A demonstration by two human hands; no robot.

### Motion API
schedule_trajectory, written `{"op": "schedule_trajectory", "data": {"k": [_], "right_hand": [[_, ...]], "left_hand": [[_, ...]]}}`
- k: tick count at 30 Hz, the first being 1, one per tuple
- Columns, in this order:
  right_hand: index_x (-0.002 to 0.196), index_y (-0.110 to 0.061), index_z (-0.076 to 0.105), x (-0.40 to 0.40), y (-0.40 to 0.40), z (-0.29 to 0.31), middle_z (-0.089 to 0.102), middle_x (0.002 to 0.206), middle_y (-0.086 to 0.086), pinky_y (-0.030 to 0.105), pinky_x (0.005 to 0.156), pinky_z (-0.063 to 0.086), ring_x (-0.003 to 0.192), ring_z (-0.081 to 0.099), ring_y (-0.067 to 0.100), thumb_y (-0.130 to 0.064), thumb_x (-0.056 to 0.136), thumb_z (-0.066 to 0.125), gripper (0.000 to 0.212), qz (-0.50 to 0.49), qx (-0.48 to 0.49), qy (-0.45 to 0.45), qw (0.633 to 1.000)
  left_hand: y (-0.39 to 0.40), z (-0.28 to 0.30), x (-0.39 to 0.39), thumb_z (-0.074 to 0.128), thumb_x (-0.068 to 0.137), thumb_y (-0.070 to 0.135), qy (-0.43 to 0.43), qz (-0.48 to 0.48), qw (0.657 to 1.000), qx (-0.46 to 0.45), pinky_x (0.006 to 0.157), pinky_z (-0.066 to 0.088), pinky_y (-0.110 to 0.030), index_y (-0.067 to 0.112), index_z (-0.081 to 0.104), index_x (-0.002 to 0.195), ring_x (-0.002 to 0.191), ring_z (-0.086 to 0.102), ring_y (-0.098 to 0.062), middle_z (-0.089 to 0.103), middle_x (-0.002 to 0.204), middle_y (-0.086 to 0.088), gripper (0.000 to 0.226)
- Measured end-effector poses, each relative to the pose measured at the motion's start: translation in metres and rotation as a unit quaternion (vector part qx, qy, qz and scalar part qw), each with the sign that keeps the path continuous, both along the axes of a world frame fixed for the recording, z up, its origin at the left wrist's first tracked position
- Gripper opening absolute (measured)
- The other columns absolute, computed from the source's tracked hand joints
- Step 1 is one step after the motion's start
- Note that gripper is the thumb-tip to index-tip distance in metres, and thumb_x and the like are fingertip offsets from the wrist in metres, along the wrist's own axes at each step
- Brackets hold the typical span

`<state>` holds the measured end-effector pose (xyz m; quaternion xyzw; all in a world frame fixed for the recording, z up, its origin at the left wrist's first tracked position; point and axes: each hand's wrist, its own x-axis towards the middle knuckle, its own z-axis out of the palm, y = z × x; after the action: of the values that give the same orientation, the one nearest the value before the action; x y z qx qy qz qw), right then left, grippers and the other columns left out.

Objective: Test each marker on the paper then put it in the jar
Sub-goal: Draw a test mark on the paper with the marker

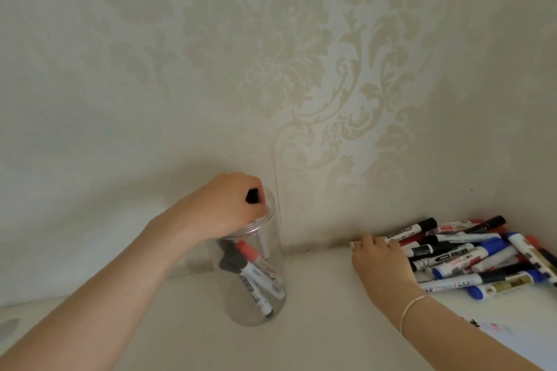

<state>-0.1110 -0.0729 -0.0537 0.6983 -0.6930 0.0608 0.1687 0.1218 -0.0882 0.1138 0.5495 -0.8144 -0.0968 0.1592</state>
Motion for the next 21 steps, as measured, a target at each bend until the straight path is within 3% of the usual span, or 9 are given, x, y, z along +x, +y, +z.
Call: {"op": "schedule_trajectory", "data": {"k": [3, 6, 9, 12, 13, 15, 17, 19, 21], "right_hand": [[0.039, -0.002, 0.058, 0.005, -0.005, 0.004, 0.050, 0.046, 0.013, 0.035, 0.040, 0.046, 0.037, 0.051, 0.033, 0.004, 0.006, 0.085, 0.043, 0.036, 0.002, -0.019, 0.999], [0.037, -0.010, 0.058, 0.011, -0.012, 0.011, 0.050, 0.044, 0.009, 0.030, 0.037, 0.043, 0.035, 0.051, 0.029, -0.004, 0.001, 0.087, 0.047, 0.074, -0.011, -0.012, 0.997], [0.036, -0.015, 0.057, 0.014, -0.014, 0.016, 0.049, 0.041, 0.004, 0.028, 0.035, 0.042, 0.033, 0.051, 0.025, -0.009, 0.000, 0.087, 0.048, 0.114, 0.022, -0.006, 0.993], [0.049, -0.016, 0.063, 0.025, -0.002, 0.036, 0.056, 0.051, 0.004, 0.028, 0.043, 0.044, 0.043, 0.058, 0.024, -0.013, 0.013, 0.089, 0.045, 0.127, 0.042, 0.032, 0.991], [0.068, -0.013, 0.067, 0.029, 0.003, 0.047, 0.062, 0.068, 0.007, 0.030, 0.053, 0.045, 0.059, 0.064, 0.027, -0.016, 0.036, 0.089, 0.038, 0.143, 0.057, 0.033, 0.988], [0.108, -0.011, 0.057, 0.029, 0.005, 0.058, 0.058, 0.106, 0.009, 0.032, 0.069, 0.035, 0.096, 0.060, 0.030, -0.009, 0.081, 0.060, 0.027, 0.158, 0.027, -0.016, 0.987], [0.116, -0.015, 0.049, 0.032, 0.004, 0.066, 0.054, 0.113, 0.005, 0.029, 0.069, 0.029, 0.102, 0.056, 0.030, -0.006, 0.090, 0.043, 0.027, 0.137, 0.031, -0.104, 0.985], [0.113, -0.018, 0.049, 0.031, 0.001, 0.072, 0.057, 0.108, 0.003, 0.030, 0.067, 0.035, 0.095, 0.057, 0.030, -0.007, 0.090, 0.041, 0.026, 0.127, -0.006, -0.190, 0.974], [0.110, -0.017, 0.051, 0.031, -0.004, 0.080, 0.057, 0.096, 0.003, 0.033, 0.068, 0.042, 0.084, 0.055, 0.029, -0.007, 0.091, 0.041, 0.024, 0.124, -0.017, -0.273, 0.954]], "left_hand": [[-0.009, 0.004, 0.001, 0.059, 0.088, 0.024, -0.034, -0.028, 0.993, 0.105, 0.080, 0.056, -0.035, 0.027, 0.066, 0.071, 0.080, 0.070, -0.010, 0.072, 0.082, 0.008, 0.018], [-0.020, 0.004, -0.001, 0.062, 0.088, 0.021, -0.067, -0.044, 0.982, 0.169, 0.082, 0.057, -0.040, 0.017, 0.071, 0.086, 0.084, 0.072, -0.015, 0.074, 0.088, 0.003, 0.010], [-0.021, 0.003, -0.005, 0.062, 0.090, 0.012, -0.038, -0.032, 0.945, 0.324, 0.059, 0.055, -0.037, -0.003, 0.060, 0.096, 0.063, 0.065, -0.035, 0.066, 0.070, -0.013, 0.017], [-0.021, 0.003, -0.007, 0.061, 0.092, 0.015, -0.012, -0.022, 0.923, 0.385, 0.057, 0.049, -0.033, 0.003, 0.058, 0.085, 0.055, 0.057, -0.029, 0.059, 0.060, -0.007, 0.014], [-0.022, 0.004, -0.009, 0.062, 0.092, 0.018, -0.024, -0.021, 0.933, 0.359, 0.058, 0.050, -0.033, 0.008, 0.060, 0.081, 0.061, 0.060, -0.028, 0.062, 0.064, -0.005, 0.015], [-0.018, 0.012, -0.011, 0.057, 0.094, 0.024, -0.098, -0.022, 0.966, 0.239, 0.059, 0.052, -0.027, 0.014, 0.067, 0.084, 0.073, 0.066, -0.021, 0.071, 0.077, 0.002, 0.018], [-0.012, 0.022, -0.011, 0.052, 0.093, 0.027, -0.145, -0.024, 0.984, 0.099, 0.068, 0.050, -0.026, 0.014, 0.070, 0.084, 0.077, 0.066, -0.017, 0.073, 0.083, 0.001, 0.024], [0.002, 0.031, -0.015, 0.051, 0.091, 0.032, -0.131, 0.012, 0.991, -0.037, 0.075, 0.051, -0.029, 0.018, 0.069, 0.083, 0.079, 0.067, -0.018, 0.072, 0.079, 0.001, 0.024], [0.020, 0.037, -0.026, 0.046, 0.093, 0.037, -0.125, 0.045, 0.967, -0.216, 0.073, 0.050, -0.032, 0.022, 0.065, 0.088, 0.079, 0.064, -0.025, 0.068, 0.080, 0.002, 0.025]]}}
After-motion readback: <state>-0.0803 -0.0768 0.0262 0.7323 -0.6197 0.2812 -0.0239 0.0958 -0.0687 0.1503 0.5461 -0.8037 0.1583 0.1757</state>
